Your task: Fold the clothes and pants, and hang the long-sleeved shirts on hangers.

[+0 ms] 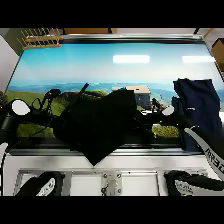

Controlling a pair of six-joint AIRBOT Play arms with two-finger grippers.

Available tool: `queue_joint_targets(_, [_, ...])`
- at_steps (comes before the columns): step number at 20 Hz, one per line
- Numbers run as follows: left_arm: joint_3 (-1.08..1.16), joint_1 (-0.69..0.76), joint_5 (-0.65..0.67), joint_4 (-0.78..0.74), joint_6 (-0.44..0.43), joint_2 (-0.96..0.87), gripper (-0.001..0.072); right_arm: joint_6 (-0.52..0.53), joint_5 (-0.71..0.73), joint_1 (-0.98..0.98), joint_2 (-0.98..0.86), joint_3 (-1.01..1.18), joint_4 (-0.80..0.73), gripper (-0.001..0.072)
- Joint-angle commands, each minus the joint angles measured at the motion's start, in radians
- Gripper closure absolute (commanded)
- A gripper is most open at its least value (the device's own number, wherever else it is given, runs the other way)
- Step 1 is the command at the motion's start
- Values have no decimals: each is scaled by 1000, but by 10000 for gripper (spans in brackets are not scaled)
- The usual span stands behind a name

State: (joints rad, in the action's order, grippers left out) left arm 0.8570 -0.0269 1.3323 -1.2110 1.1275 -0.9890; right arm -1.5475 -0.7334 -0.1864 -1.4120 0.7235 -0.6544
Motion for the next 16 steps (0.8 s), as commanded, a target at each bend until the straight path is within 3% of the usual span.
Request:
queue_joint_targets(1, [1,-1,0,0,-2,0,689,21,91,-38,-16,-2,23,541])
queue_joint_targets(2, [1,-1,0,-2,-2,0,689,56,97,-36,-13,2,22,687])
queue_joint_targets(3, [8,-1,0,-5,-2,2,689,92,94,-29,-5,16,19,699])
queue_joint_targets(6, [155,-1,24,-73,11,47,689,125,-16,34,90,151,-90,700])
queue_joint_targets(11, [547,30,21,-47,27,219,689,124,-299,141,330,600,-254,700])
queue_joint_targets(16, [777,201,-99,-46,162,383,689,123,-310,147,546,886,-255,700])
